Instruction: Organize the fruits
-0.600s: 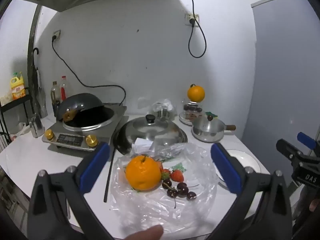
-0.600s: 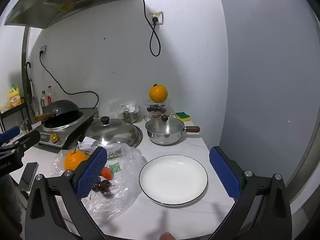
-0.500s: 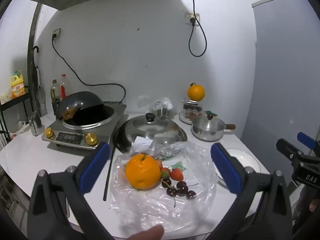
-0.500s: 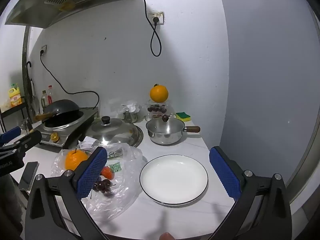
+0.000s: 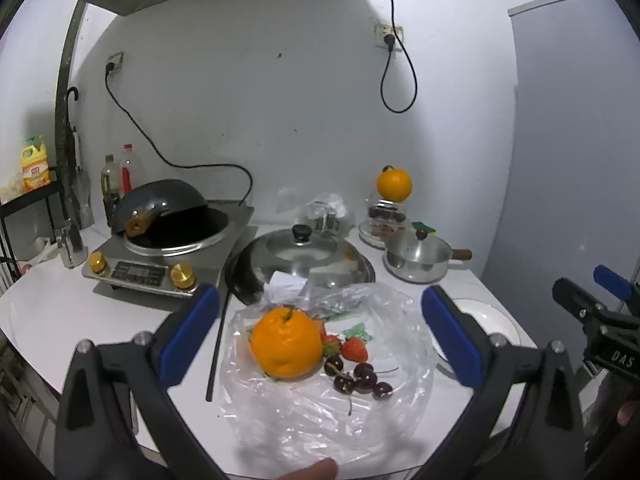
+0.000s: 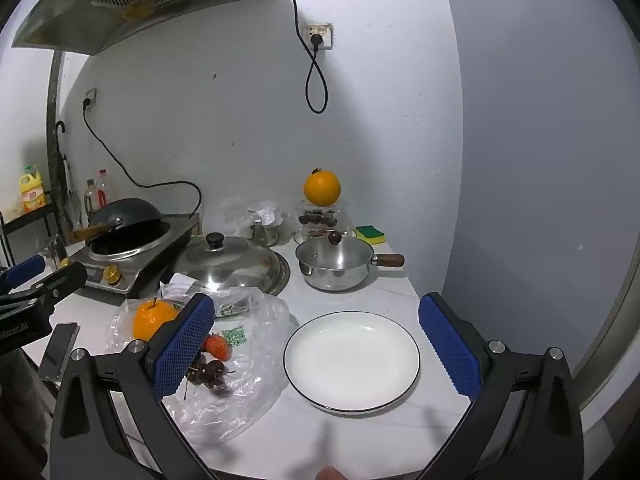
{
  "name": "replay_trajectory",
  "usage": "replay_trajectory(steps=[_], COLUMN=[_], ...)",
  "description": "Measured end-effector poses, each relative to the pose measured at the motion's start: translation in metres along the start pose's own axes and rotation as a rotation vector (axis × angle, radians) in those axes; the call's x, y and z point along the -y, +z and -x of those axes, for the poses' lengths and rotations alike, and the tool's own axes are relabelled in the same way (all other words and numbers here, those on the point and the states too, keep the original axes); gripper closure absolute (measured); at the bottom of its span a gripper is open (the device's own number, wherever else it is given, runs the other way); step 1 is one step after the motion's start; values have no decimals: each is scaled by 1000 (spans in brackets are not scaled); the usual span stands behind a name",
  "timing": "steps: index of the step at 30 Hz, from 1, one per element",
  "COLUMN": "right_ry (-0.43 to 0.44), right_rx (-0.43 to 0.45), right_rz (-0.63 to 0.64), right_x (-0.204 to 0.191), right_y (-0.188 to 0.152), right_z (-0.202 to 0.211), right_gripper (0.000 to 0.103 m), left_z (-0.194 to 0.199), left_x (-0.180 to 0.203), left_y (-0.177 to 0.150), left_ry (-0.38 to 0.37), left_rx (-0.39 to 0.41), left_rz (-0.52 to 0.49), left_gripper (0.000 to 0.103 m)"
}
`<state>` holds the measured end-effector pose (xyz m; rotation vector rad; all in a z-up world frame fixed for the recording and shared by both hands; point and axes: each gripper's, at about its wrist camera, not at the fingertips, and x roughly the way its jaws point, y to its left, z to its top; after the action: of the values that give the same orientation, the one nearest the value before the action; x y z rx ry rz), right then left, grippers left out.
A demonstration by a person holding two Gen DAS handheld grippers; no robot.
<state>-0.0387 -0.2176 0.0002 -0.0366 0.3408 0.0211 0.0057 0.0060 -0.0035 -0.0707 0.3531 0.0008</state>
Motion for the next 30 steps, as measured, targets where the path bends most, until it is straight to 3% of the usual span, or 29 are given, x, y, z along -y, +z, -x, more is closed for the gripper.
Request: replay_trajectory(steps=[30], right_ry=[2], right_rx=[-8], right_rz=[6], right_x=[-2], right_y=[-1], right_z=[-1], right_gripper=[0], left_z=[5], left_x=[0], left_y=[3], left_ry=[5], left_rx=[12], left_rz=[-5], left_gripper=[1])
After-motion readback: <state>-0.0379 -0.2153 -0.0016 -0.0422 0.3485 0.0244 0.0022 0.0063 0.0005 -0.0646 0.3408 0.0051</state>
